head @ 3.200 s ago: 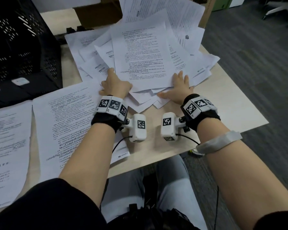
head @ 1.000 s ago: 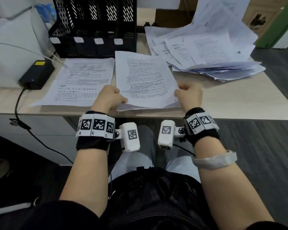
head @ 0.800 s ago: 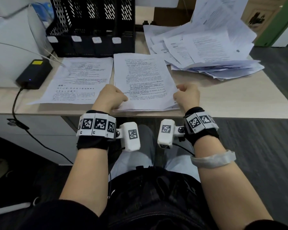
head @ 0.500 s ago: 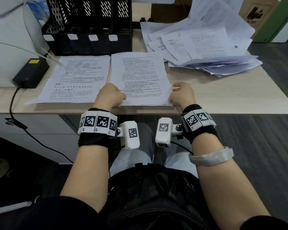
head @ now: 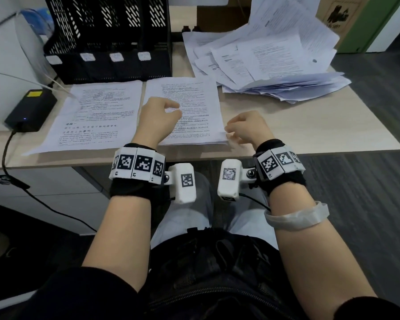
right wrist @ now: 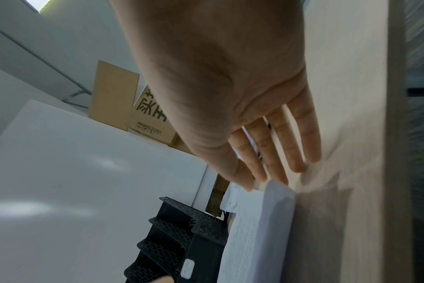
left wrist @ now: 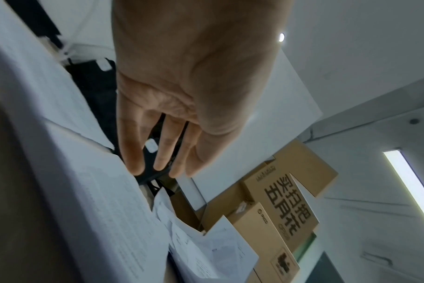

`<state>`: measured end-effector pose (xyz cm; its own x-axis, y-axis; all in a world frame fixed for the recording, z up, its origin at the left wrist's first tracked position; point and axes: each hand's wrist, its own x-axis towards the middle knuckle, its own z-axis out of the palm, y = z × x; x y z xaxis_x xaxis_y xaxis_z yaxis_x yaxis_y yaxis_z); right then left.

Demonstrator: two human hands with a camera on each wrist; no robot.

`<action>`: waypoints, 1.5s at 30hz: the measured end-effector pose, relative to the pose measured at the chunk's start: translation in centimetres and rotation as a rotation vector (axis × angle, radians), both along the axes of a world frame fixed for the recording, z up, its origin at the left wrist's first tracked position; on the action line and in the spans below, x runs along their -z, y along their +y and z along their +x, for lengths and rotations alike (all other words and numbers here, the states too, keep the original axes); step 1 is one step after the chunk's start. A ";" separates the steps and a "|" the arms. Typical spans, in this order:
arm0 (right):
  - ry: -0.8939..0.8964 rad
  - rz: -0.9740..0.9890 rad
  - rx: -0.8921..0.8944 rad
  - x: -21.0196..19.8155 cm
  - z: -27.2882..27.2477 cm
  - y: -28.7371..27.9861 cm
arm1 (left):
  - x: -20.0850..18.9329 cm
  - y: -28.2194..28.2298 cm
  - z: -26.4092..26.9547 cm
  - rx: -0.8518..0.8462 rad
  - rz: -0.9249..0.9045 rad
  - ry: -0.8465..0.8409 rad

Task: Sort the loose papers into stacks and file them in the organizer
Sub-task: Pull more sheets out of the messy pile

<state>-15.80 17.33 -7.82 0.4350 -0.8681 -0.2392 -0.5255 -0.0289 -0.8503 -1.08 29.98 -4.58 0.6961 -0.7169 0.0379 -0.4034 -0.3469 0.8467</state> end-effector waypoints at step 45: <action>0.124 -0.219 0.042 0.7 -6.9 -15.1 | 2.0 -22.5 -4.8 0.110 0.232 0.348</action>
